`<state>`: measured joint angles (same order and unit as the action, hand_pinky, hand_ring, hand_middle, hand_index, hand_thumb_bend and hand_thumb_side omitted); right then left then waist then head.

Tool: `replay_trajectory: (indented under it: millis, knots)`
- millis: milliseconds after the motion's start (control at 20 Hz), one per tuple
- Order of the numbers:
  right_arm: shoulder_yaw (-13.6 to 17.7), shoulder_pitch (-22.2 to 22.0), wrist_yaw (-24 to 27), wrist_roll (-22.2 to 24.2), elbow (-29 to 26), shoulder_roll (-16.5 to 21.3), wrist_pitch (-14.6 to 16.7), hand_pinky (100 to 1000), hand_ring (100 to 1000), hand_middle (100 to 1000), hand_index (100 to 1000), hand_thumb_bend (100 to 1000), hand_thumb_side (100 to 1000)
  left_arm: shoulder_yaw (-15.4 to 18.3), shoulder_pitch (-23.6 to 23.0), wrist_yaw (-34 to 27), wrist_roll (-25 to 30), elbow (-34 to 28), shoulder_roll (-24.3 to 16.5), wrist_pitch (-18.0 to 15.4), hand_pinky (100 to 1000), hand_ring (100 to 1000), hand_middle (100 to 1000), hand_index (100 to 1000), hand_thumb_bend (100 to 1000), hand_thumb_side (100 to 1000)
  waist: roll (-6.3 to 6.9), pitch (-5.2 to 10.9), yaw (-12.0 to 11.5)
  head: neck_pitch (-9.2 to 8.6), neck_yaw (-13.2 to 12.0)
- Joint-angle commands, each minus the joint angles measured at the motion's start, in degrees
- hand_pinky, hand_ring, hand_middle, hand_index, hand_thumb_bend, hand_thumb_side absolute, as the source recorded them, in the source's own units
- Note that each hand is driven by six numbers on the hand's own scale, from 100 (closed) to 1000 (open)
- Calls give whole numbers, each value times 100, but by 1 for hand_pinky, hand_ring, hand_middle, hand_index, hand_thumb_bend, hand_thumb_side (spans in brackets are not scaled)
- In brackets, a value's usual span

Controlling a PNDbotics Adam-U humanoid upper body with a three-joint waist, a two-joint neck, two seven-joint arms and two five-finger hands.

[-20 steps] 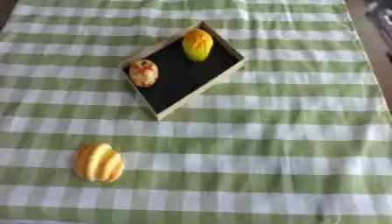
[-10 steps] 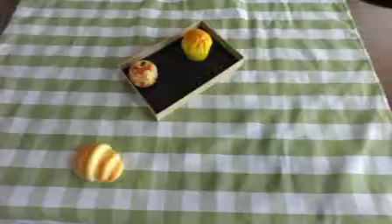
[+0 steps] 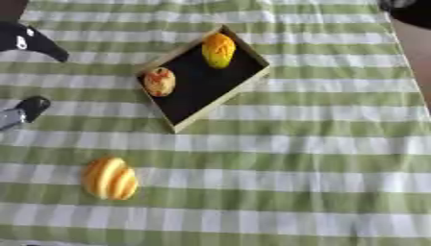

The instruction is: Pick up objects on the table and place them in the box.

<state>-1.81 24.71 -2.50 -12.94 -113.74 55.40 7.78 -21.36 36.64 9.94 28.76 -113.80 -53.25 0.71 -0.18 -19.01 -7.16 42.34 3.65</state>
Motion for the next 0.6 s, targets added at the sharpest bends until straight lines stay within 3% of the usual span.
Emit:
replay_trajectory:
  millis: [50, 200, 400, 600]
  knots:
    - [66, 33, -43, -35, -85, 145, -6, 878, 874, 688, 823, 100, 100, -86, 168, -149, 369, -79, -2, 77, 887, 877, 760, 877, 254, 439, 7, 146, -15, 41, -5]
    - [53, 2, -50, -25, -85, 144, -35, 878, 873, 685, 820, 100, 100, -188, 249, -135, 662, -79, 25, 60, 895, 880, 761, 879, 356, 501, 36, 169, -45, 68, 11]
    - [10, 4, -17, 20, -85, 128, -70, 878, 870, 682, 817, 100, 100, -324, 282, 159, 884, -79, 109, 87, 902, 875, 754, 874, 472, 507, 70, 204, -79, 96, 54]
    - [-50, 12, 7, 101, -85, 115, -107, 879, 869, 680, 815, 100, 100, -444, 201, 572, 927, -79, 176, 66, 910, 877, 756, 873, 526, 494, 93, 233, -89, 101, 114]
